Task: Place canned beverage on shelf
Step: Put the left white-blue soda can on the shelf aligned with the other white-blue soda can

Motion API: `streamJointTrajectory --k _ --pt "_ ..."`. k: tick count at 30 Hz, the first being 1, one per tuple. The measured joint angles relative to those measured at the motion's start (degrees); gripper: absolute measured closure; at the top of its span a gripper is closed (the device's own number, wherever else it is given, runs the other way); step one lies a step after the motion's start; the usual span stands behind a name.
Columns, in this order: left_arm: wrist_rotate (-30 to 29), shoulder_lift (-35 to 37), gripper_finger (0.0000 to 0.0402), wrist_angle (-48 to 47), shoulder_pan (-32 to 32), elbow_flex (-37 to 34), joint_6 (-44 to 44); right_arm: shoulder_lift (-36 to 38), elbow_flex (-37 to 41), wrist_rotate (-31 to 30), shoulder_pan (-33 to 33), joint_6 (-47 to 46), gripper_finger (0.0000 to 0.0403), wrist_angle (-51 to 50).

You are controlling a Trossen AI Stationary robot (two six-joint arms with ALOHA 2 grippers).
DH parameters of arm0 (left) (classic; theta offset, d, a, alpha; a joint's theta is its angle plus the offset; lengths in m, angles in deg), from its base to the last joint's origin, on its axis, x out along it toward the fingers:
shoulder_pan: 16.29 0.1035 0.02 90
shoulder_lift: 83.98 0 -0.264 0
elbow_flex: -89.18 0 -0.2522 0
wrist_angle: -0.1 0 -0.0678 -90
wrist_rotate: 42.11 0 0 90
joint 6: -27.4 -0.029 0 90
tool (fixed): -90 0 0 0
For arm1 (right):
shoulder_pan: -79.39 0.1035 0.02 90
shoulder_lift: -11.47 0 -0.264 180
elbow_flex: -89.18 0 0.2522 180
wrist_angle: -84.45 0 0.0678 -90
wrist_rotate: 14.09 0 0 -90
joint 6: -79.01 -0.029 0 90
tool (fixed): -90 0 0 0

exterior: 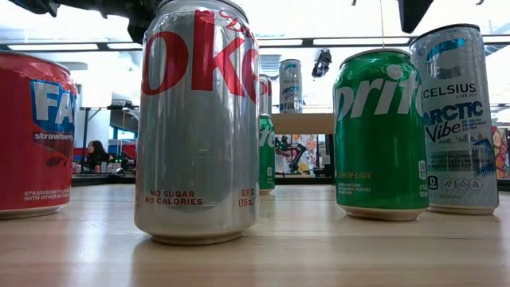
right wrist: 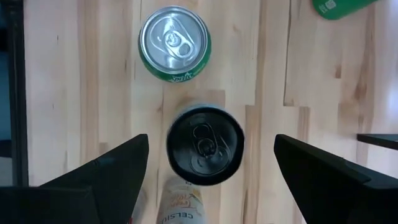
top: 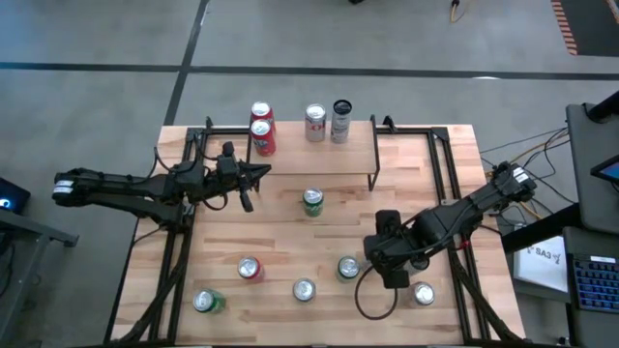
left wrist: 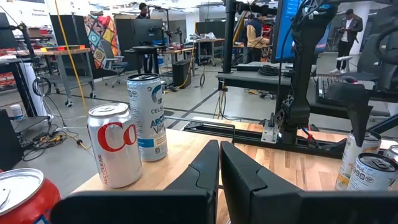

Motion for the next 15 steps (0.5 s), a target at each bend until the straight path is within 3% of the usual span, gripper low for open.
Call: streamJointTrajectory --k 15 --pt "0.02 0.00 0.0402 -0.01 0.01 -0.07 -0.01 0.01 4.12 0.02 0.00 -0.68 0.0067 0.27"
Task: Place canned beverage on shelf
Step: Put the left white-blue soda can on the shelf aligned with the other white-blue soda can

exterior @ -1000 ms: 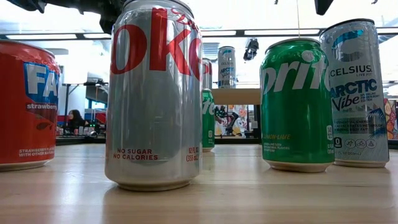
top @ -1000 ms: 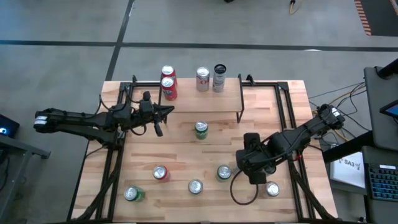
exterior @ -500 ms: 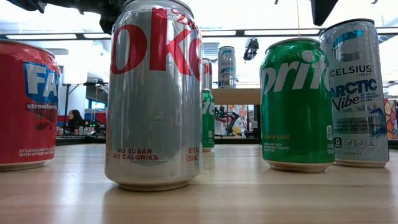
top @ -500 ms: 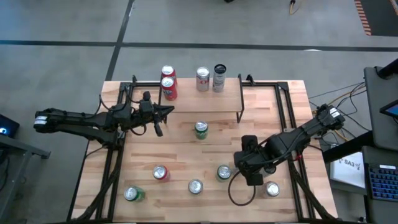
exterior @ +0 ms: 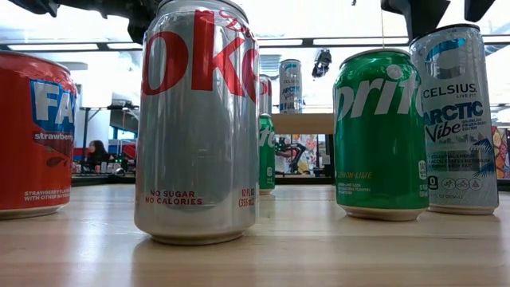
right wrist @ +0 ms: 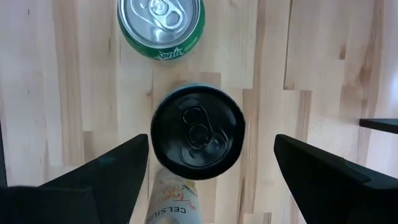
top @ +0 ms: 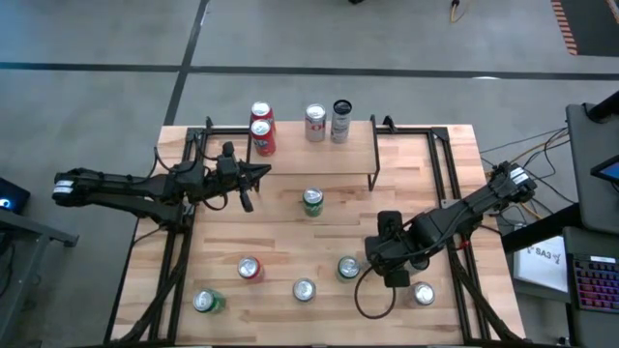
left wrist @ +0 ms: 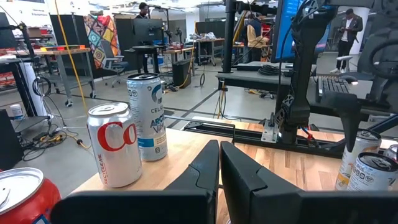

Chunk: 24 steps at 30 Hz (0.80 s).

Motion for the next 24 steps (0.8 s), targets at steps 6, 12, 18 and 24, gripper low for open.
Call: streamJointTrajectory --k 6,12,18,24 --pt "-0.01 0.00 0.0402 0.01 -0.01 0.00 0.01 -0.01 0.13 1.21 -0.02 -0.19 0.0067 0.84" --pt "0.00 0.00 0.0402 -0.01 0.01 0.00 -0.01 -0.01 0.18 1.53 -0.02 -0.36 0.0067 2.02" --pt "0.00 0.00 0.0402 0.01 -0.01 0.00 0.01 -0.02 2.07 1.53 -0.02 -0.37 0.0067 2.59" --pt "0.00 0.00 0.0402 0.01 -0.01 0.00 0.01 -0.02 4.62 1.58 -0.02 -0.35 0.0067 4.75"
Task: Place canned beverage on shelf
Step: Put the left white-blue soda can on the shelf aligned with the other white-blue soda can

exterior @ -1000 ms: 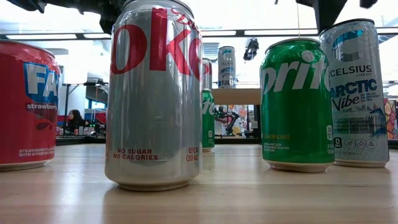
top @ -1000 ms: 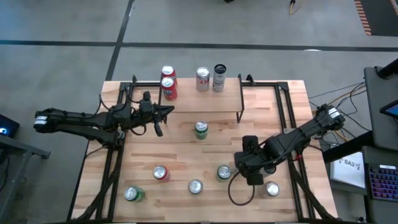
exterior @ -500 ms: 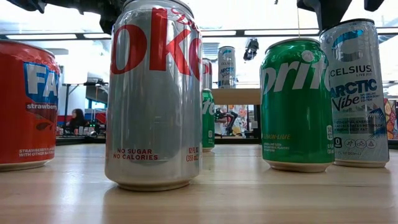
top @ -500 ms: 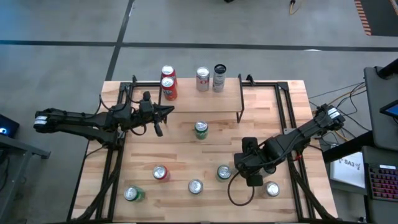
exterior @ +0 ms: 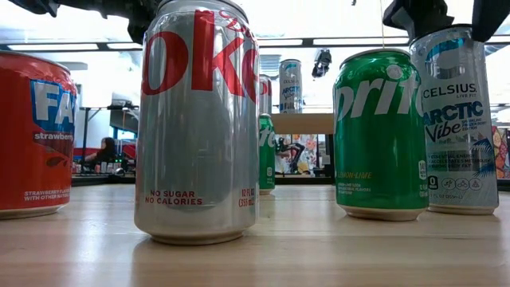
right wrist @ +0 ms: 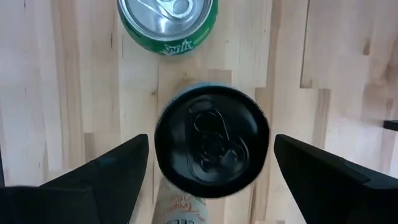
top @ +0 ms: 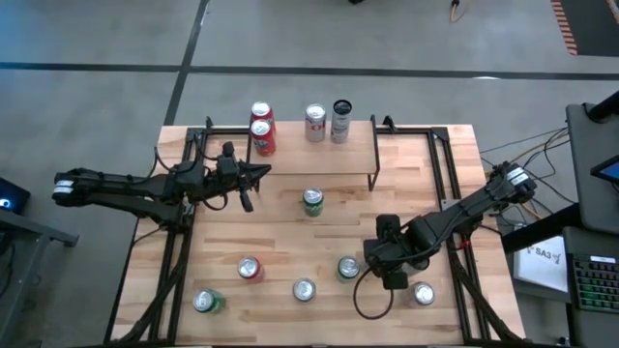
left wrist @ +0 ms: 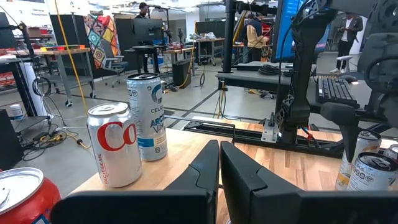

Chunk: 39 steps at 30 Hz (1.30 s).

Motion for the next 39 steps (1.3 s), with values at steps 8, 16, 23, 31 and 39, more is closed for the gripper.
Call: streamJointTrajectory --k 8,16,23,31,39 --pt "0.00 -0.02 0.0402 -0.02 0.02 0.00 0.00 0.02 2.42 -0.01 -0.04 0.11 0.0067 4.29" --pt "0.00 -0.02 0.0402 -0.02 0.02 0.00 0.00 0.00 2.99 0.29 -0.69 -1.06 0.0071 4.30" --pt "-0.01 -0.02 0.0402 -0.01 0.01 0.00 -0.01 0.00 3.01 3.03 -2.01 -1.95 0.0132 4.30" --pt "0.00 -0.02 0.0402 -0.04 0.02 0.00 0.00 0.02 2.85 4.25 -2.71 -1.76 0.0164 4.23" --pt "1.44 -0.02 0.0402 -0.04 0.00 0.00 -0.02 0.00 0.46 4.56 -3.03 -0.95 0.0164 2.54"
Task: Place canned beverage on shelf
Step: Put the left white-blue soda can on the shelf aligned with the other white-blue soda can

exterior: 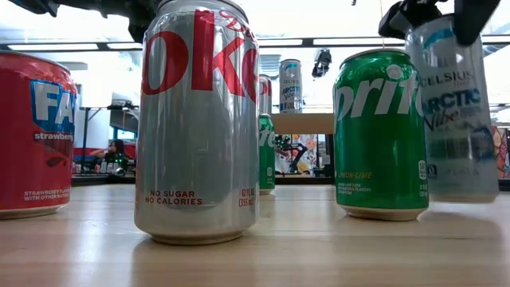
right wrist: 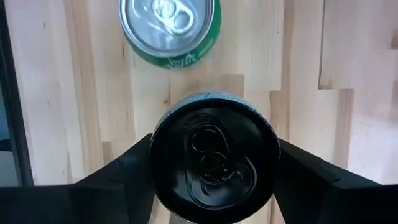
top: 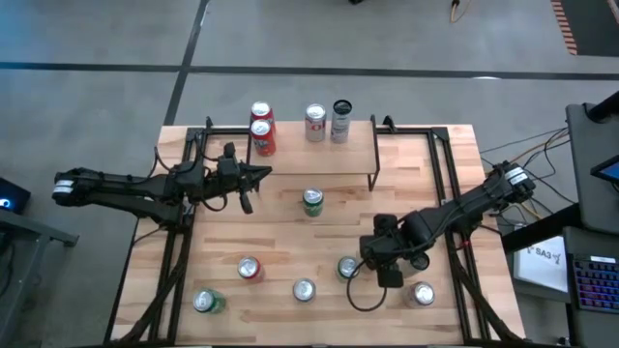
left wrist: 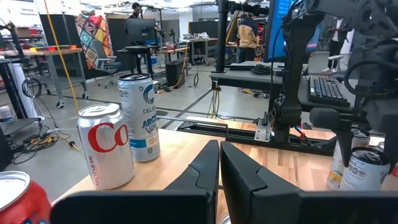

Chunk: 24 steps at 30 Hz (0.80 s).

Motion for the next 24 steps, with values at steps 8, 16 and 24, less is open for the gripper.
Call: streamJointTrajectory --k 8,16,24 --pt "0.00 -0.14 0.0402 0.02 0.00 0.00 -0.01 0.00 -6.42 -0.63 -1.24 0.06 0.0164 -8.20" --pt "0.00 -1.26 0.0402 0.04 0.00 -0.02 -0.01 0.00 -13.24 -0.63 -3.03 1.54 0.0164 -13.76" --pt "0.00 -1.16 0.0402 0.17 0.00 0.39 -0.32 0.00 -20.71 -1.36 -5.89 6.29 0.0164 -16.04"
